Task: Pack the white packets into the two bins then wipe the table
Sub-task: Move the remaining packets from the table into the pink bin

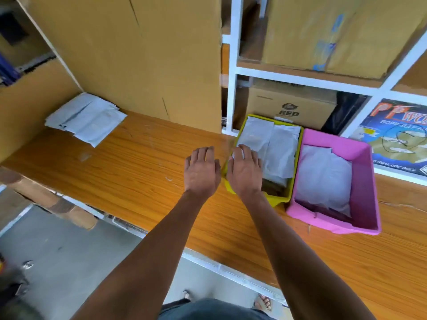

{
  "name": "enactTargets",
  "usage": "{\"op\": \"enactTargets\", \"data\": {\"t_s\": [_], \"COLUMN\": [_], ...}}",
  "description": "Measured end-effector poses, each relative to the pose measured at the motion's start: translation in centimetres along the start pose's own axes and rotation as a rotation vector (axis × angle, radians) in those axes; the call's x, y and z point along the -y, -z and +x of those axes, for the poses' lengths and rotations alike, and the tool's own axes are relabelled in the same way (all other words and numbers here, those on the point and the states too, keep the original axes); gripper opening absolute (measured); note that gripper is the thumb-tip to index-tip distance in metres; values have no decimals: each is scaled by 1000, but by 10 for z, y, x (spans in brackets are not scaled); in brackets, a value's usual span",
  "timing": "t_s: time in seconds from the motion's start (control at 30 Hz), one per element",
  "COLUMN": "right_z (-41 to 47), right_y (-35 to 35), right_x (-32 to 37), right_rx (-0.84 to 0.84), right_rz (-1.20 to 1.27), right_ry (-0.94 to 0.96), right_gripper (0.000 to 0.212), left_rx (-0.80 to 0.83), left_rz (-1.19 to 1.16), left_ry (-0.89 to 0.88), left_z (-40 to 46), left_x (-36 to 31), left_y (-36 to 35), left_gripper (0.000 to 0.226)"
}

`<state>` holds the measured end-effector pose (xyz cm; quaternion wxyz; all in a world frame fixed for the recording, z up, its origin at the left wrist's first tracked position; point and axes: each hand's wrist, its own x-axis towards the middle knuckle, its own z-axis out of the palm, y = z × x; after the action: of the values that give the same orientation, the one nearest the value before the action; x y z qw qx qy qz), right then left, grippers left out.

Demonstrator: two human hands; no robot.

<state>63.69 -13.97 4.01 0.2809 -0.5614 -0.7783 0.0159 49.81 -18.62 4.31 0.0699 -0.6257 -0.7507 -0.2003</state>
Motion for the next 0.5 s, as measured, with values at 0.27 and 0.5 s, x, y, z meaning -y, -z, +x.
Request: {"op": "enactTargets", "data": {"t_s": [0.27,0.5], "right_z": [-20,-21], "right_y": [-87,-151], "right_x": [171,268], "right_rx": [141,226], "right_rz": [13,77], "right_ry": [144,266], "right_gripper": [35,35], "left_rx": [81,150], "left_rz": [57,63], "left_ry": [146,362], "left_z": [-38,-64], "left_x": [178,292], "left_y": [38,57], "left_gripper": [53,49]}}
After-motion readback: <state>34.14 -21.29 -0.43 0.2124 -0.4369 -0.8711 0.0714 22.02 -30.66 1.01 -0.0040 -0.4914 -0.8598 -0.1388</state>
